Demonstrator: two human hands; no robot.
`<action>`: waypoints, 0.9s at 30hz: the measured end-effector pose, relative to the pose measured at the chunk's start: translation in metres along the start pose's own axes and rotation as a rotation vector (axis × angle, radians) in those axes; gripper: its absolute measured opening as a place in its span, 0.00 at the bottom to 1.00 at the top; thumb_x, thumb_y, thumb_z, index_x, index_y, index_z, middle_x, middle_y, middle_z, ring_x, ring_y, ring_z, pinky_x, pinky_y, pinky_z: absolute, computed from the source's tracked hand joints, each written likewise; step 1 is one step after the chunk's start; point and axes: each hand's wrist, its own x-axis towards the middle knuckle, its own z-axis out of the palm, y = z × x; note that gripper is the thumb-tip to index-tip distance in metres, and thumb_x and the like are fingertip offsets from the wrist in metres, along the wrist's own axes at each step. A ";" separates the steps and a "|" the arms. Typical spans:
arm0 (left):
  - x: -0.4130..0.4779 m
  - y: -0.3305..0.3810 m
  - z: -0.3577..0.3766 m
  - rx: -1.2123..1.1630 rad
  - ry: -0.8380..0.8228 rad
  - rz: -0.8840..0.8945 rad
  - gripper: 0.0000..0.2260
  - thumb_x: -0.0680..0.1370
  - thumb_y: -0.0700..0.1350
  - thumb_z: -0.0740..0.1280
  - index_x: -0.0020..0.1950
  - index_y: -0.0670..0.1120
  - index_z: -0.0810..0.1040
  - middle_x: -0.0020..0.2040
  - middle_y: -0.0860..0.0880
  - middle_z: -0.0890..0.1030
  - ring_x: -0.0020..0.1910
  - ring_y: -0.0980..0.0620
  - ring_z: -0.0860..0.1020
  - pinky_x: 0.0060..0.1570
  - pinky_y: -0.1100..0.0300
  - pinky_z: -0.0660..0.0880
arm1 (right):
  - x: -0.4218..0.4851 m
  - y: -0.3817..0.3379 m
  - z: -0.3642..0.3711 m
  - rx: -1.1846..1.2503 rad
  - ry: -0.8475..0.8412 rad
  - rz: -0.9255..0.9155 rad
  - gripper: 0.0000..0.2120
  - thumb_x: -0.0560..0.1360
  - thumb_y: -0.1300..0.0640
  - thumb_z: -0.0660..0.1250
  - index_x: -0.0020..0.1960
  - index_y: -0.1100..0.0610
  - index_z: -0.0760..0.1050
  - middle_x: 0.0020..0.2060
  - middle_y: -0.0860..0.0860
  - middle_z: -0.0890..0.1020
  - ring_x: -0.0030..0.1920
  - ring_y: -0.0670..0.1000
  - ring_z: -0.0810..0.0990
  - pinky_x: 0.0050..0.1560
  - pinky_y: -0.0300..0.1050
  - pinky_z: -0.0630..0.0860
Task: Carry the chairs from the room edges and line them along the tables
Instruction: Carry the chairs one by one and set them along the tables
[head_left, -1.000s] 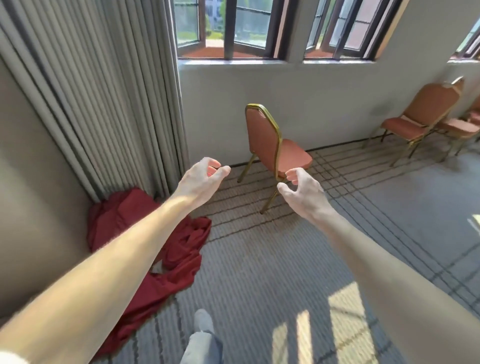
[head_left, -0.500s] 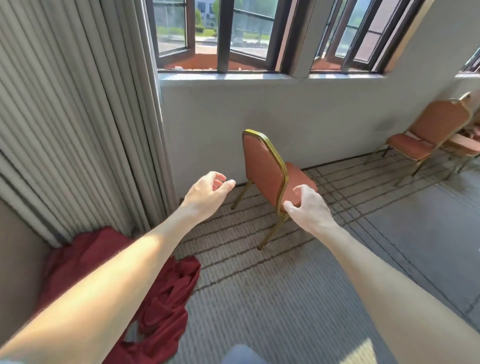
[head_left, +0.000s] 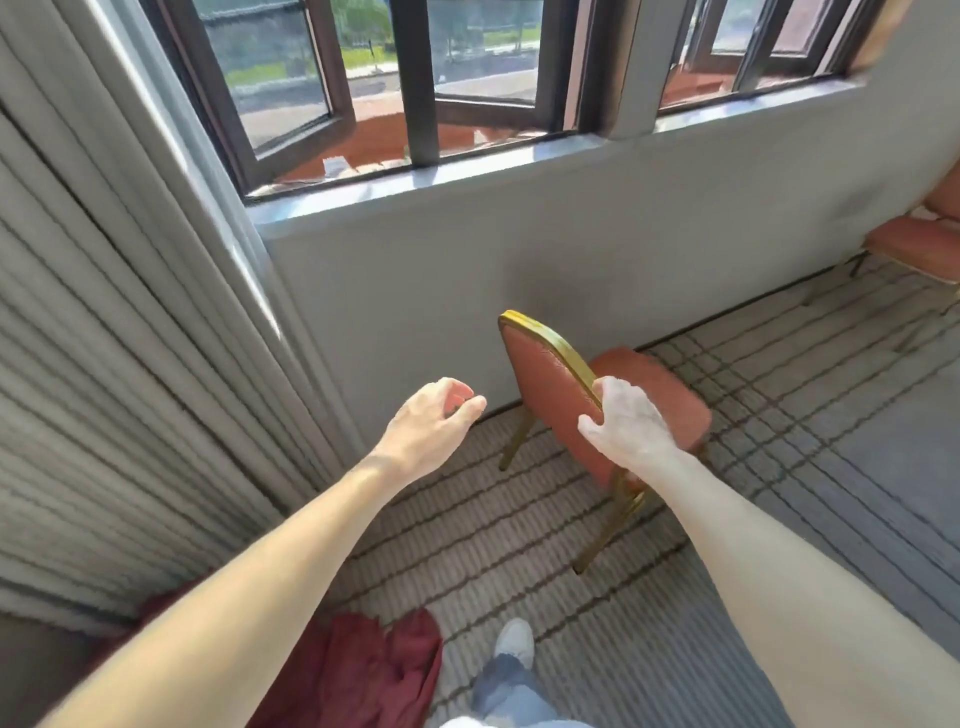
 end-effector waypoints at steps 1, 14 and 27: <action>0.018 -0.001 0.003 0.019 -0.015 -0.009 0.16 0.77 0.65 0.60 0.57 0.59 0.76 0.55 0.60 0.78 0.56 0.61 0.76 0.63 0.54 0.73 | 0.021 0.005 0.004 -0.011 -0.021 0.006 0.25 0.77 0.46 0.66 0.70 0.56 0.67 0.63 0.54 0.77 0.61 0.56 0.76 0.61 0.54 0.76; 0.214 -0.003 0.050 0.157 -0.222 -0.022 0.18 0.79 0.61 0.60 0.67 0.56 0.72 0.64 0.57 0.75 0.65 0.57 0.72 0.66 0.53 0.69 | 0.181 0.017 0.050 -0.080 -0.249 0.127 0.26 0.75 0.41 0.68 0.67 0.52 0.66 0.59 0.51 0.76 0.59 0.54 0.77 0.56 0.53 0.76; 0.405 0.025 0.088 0.298 -0.244 0.593 0.15 0.80 0.56 0.60 0.60 0.50 0.77 0.59 0.51 0.78 0.59 0.50 0.74 0.59 0.50 0.72 | 0.287 0.062 -0.010 -0.157 -0.522 0.214 0.33 0.59 0.26 0.67 0.59 0.40 0.73 0.50 0.42 0.79 0.51 0.50 0.78 0.50 0.48 0.74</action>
